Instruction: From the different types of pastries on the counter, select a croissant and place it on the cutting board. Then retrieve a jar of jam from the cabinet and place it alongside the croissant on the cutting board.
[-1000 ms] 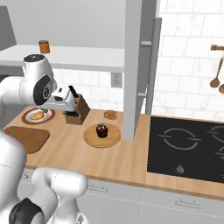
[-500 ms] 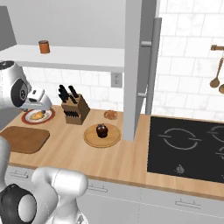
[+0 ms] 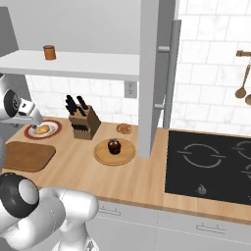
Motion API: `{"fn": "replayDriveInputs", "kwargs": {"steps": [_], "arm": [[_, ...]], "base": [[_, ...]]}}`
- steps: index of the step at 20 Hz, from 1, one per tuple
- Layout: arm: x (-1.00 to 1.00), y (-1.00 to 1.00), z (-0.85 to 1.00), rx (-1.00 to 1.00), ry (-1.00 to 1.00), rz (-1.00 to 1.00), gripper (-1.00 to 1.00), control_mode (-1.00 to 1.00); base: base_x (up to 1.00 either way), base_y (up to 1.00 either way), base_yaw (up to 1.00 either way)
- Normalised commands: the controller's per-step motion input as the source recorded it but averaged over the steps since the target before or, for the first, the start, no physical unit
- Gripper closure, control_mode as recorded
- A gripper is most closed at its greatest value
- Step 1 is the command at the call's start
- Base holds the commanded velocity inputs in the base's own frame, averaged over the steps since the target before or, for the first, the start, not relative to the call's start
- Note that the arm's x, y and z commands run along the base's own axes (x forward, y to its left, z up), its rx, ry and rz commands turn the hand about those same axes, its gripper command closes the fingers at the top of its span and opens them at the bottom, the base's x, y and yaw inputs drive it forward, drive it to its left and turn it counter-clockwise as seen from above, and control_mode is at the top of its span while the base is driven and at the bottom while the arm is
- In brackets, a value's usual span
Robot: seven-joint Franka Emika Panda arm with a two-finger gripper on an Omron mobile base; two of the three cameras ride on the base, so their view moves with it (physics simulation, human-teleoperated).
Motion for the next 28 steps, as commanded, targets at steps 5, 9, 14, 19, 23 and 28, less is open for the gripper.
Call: {"fn": "replayDriveInputs", "kwargs": {"steps": [5,9,14,19,23,28], "arm": [[0.37,0.39,-0.41,0.00,0.01,0.03,-1.00,-1.00],[0.42,0.23,-0.48,0.00,0.00,0.09,-1.00,-1.00],[0.45,0.17,-0.30,0.00,0.01,0.01,-1.00,-1.00],[0.50,0.19,-0.21,0.00,0.04,-0.01,-1.00,-1.00],[0.40,0.10,-0.20,0.00,0.00,0.00,-1.00,-1.00],[0.29,0.12,-0.14,0.00,0.01,0.00,-1.00,-1.00]], "base": [[0.00,0.00,0.00],[0.00,0.00,0.00],[0.00,0.00,0.00],[0.00,0.00,0.00],[0.00,0.00,0.00],[0.00,0.00,0.00]]}}
